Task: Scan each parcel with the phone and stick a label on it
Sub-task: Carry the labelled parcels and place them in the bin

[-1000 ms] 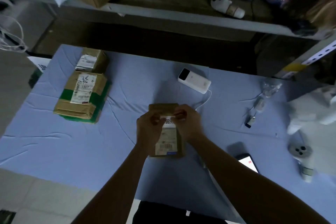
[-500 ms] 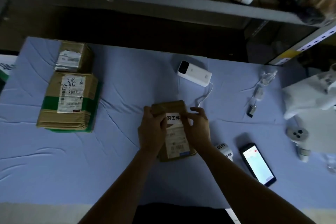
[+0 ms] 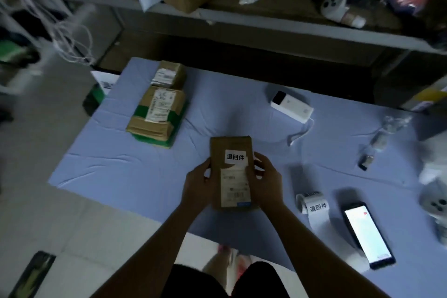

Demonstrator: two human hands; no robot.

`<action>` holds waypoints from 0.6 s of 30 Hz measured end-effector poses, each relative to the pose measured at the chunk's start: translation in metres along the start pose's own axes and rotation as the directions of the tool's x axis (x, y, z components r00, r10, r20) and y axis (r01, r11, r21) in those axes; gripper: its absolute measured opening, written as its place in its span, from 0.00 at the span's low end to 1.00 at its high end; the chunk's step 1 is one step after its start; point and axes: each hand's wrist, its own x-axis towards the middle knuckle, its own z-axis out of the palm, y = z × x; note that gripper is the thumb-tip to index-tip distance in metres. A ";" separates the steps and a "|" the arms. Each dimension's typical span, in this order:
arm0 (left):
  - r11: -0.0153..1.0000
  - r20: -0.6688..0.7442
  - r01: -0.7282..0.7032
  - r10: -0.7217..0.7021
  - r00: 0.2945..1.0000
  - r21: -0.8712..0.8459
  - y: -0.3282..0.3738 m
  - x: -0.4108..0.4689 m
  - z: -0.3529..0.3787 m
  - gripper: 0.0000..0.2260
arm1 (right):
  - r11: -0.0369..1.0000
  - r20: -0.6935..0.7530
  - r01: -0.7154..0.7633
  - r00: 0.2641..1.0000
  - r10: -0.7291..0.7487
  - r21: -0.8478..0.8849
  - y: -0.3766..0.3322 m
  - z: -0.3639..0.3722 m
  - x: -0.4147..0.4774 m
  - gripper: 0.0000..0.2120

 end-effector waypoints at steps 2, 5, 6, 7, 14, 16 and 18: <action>0.998 -0.068 0.059 -0.058 0.996 0.023 -0.009 -0.016 -0.033 0.09 | 0.999 0.060 0.022 0.998 -0.024 0.039 -0.019 0.024 -0.016 0.13; 0.987 -0.182 0.159 -0.152 0.972 0.025 -0.030 -0.041 -0.084 0.10 | 0.996 0.179 0.060 0.981 -0.072 0.068 -0.049 0.068 -0.042 0.11; 0.983 -0.233 0.182 -0.175 0.957 0.008 -0.038 -0.053 -0.105 0.10 | 0.994 0.219 0.085 0.971 -0.098 0.068 -0.059 0.087 -0.051 0.11; 0.981 -0.274 0.194 -0.190 0.943 -0.013 -0.046 -0.062 -0.123 0.10 | 0.993 0.254 0.107 0.960 -0.118 0.057 -0.068 0.104 -0.060 0.12; 0.920 -0.395 0.211 -0.338 0.854 -0.331 -0.102 -0.108 -0.254 0.08 | 0.968 0.477 0.241 0.845 -0.243 0.065 -0.131 0.231 -0.122 0.16; 0.884 -0.407 0.213 -0.391 0.826 -0.417 -0.130 -0.113 -0.296 0.08 | 0.961 0.508 0.274 0.822 -0.258 0.043 -0.149 0.279 -0.136 0.14; 0.866 -0.410 0.205 -0.409 0.815 -0.456 -0.159 -0.117 -0.338 0.08 | 0.968 0.524 0.247 0.821 -0.227 0.031 -0.166 0.325 -0.148 0.14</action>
